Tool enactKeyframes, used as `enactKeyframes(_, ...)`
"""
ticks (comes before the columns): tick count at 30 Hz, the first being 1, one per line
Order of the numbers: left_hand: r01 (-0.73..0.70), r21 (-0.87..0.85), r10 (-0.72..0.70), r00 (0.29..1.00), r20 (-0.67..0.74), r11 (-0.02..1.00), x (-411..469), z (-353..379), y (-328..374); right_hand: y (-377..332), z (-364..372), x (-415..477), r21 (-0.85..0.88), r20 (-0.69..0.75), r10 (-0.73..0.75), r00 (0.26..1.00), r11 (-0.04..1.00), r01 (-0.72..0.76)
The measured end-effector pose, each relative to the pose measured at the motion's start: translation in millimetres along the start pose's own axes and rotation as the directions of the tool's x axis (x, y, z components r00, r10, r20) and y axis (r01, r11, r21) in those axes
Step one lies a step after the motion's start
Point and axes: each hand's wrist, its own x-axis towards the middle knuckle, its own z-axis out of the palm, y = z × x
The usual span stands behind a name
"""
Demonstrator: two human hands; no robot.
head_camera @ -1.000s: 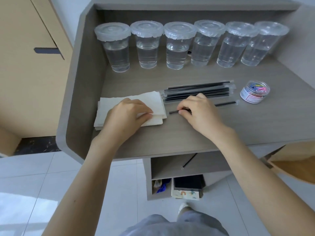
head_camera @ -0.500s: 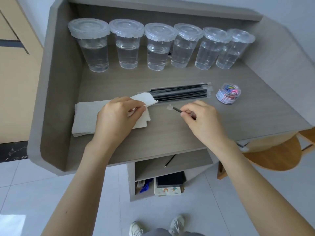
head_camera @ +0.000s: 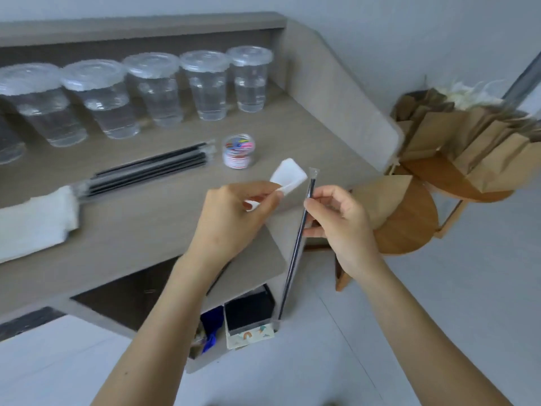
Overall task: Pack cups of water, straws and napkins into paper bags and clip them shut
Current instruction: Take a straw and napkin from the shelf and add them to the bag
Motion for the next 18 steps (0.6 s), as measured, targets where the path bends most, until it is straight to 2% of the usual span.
enactKeyframes(7,-0.129,-0.059,0.138,0.973,0.184,0.990,1,154,66,13,-146,9,0.031,-0.111,0.033,0.993,0.999,-0.030)
enactKeyframes(12,-0.097,-0.054,0.107,0.966,0.234,0.994,18,241,85,32,-228,25,-0.092,-0.241,0.009,0.971,0.995,-0.032)
enactKeyframes(16,-0.061,-0.067,0.081,0.931,0.355,0.996,42,311,95,56,-285,53,-0.072,-0.362,0.048,0.931,0.994,-0.080)
enactKeyframes(18,-0.092,-0.020,0.093,0.931,0.354,0.996,59,351,96,67,-314,74,-0.051,-0.379,0.081,0.922,0.993,-0.109)
